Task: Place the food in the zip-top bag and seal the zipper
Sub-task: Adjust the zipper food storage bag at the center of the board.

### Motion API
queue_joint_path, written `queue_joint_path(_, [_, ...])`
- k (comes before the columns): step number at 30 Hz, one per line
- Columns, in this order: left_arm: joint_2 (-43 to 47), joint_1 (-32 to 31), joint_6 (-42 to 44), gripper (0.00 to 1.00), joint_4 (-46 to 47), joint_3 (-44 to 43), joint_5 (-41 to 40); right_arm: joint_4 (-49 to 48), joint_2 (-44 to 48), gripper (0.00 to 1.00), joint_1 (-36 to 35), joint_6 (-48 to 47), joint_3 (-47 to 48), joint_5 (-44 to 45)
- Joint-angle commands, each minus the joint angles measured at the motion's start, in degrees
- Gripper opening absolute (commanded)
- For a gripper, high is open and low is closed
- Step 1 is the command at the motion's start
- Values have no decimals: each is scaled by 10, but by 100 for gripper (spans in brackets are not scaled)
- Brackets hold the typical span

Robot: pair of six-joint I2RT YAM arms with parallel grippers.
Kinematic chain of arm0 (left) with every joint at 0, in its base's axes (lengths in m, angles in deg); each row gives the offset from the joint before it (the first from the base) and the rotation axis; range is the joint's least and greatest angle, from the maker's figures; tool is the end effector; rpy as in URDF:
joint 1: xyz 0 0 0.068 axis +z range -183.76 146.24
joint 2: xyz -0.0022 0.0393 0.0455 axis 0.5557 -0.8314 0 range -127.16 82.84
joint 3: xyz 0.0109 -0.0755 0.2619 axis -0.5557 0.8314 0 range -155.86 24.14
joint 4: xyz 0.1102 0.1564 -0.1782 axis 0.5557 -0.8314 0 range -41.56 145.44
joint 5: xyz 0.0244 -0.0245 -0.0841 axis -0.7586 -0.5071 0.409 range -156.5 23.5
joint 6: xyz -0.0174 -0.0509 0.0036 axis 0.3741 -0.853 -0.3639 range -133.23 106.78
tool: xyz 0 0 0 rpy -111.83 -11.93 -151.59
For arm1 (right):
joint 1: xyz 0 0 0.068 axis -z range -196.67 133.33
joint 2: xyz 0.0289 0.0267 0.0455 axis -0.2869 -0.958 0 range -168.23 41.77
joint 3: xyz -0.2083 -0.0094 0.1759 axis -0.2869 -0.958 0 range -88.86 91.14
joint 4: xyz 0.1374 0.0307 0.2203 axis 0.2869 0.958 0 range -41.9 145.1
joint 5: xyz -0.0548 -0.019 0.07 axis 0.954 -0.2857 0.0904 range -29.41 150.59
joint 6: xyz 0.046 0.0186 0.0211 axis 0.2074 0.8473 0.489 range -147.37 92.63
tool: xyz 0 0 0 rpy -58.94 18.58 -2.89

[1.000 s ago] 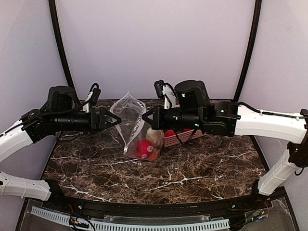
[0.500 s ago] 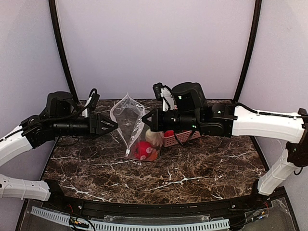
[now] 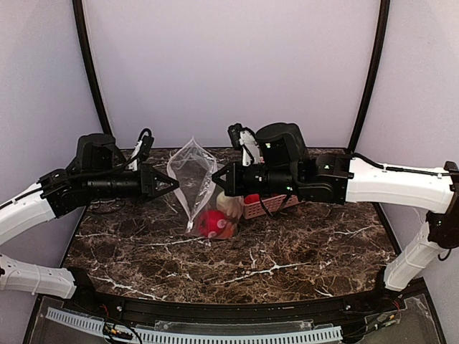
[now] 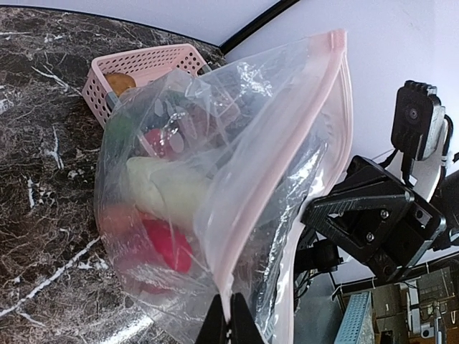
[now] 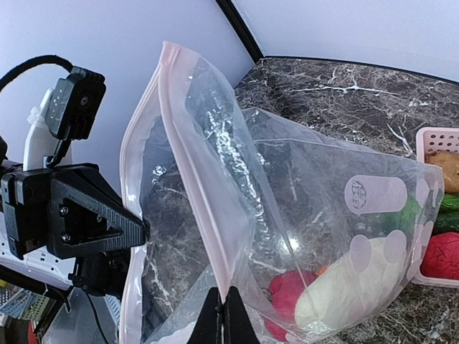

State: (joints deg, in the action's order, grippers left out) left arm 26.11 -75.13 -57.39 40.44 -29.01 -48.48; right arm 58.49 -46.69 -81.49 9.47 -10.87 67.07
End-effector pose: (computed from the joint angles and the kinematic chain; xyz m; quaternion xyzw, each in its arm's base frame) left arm 0.1621 -0.1575 0.3444 0.0719 0.8039 -0.4848 0.3368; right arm 0.1598 0.3304 0.3530 -0.1676 0.8055 0.4098 0.3939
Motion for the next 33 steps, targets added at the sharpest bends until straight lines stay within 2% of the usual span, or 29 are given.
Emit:
queue_joint_path(1, [3, 1, 31, 1, -24, -51, -37, 7, -7, 0, 1, -19, 21, 11])
queue_joint_path(6, [-4, 1, 85, 1, -80, -138, -73, 34, -15, 0, 11, -25, 35, 13])
queue_joint_path(10, [-14, 3, 102, 1, -101, -165, -68, 34, -18, 0, 18, -19, 30, -3])
queue_joint_path(21, [-35, 2, 74, 1, -75, -70, -28, 35, -58, 1, 33, 31, -12, -59])
queue_joint_path(23, [-32, 2, 71, 1, -67, -50, -25, 40, -52, 11, 33, 32, -22, -58])
queue_joint_path(29, [-16, 3, 68, 1, -62, -33, -31, 120, 10, 58, 36, -7, -22, 21])
queue_joint_path(33, [-8, 4, 65, 1, -57, -24, -32, 188, 61, 76, 52, -45, -23, 82])
